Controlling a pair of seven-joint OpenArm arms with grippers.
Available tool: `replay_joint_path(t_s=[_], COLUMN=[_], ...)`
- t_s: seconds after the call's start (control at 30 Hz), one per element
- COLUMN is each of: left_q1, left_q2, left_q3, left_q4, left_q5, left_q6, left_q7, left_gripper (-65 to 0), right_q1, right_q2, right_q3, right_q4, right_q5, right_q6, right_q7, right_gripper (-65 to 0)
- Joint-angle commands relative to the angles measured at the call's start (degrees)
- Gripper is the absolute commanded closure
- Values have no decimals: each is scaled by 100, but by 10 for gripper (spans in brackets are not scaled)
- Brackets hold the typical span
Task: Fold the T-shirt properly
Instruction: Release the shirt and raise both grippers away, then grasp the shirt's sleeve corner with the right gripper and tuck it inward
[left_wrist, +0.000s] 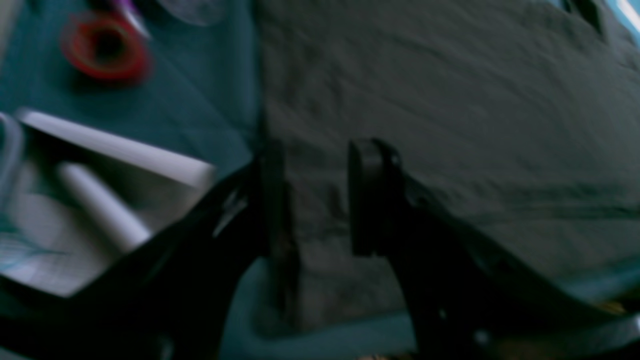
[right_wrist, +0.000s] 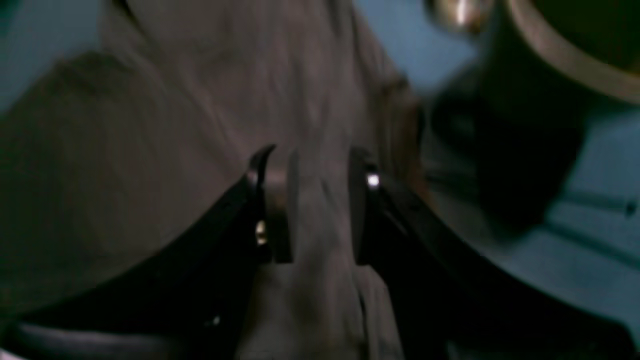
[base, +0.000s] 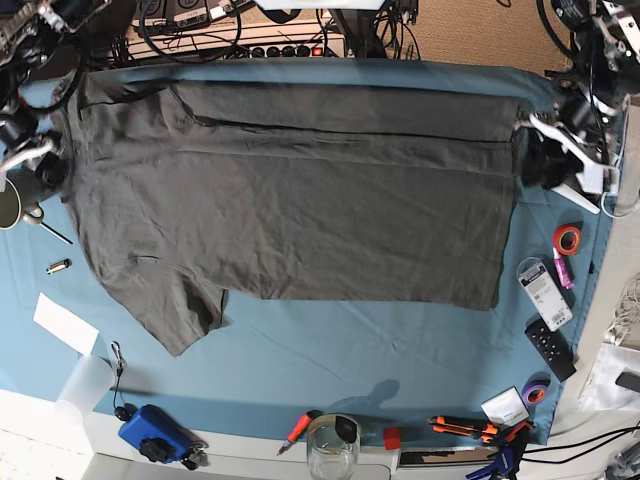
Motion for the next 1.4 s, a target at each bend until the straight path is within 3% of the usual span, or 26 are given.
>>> replay_joint_path(t_s=[0.0, 0.07, 0.27, 0.5, 0.63, 0.73, 0.93, 1.03, 1.2, 1.37], left_q1=[-83, -208, -481, -811, -907, -925, -918, -918, -918, -920], left_q2=[-72, -74, -74, -72, -72, -72, -74, -72, -72, -72], left_q3=[-11, -11, 415, 1718, 1939, 1934, 1934, 1934, 1934, 1934], left_q4=[63, -26, -415, -597, -597, -597, -597, -597, -595, -595], left_q5=[44, 236, 343, 1799, 2166, 2216, 2223, 2223, 2223, 2223], left_q6=[133, 376, 374, 466, 785, 822, 820, 820, 820, 820], left_q7=[-175, -192, -192, -278, -275, -278, -275, -275, -273, -271], left_gripper=[-219, -219, -220, -220, -220, -220, -220, -220, -220, -220], right_q1=[149, 361, 1104, 2605, 3438, 3987, 4511, 4651, 4756, 4756], right_q2=[162, 170, 177, 179, 262, 407, 667, 723, 715, 702], right_q3=[26, -101, -1331, -2334, -2437, -2435, -2494, -2850, -3976, -5053], right_q4=[96, 90, -166, -1403, -2247, -3119, -4454, -4750, -5281, -5628], right_q5=[-4, -352, -1838, -3069, -3209, -3287, -3285, -3399, -4107, -4144], right_q6=[46, -7, -428, -704, -704, -699, -297, -315, -859, -1296], right_q7=[264, 544, 1163, 1486, 1663, 1759, 2371, 2662, 3373, 3593], right_gripper=[-174, -174, -175, -175, -180, -261, -265, -265, -264, -264])
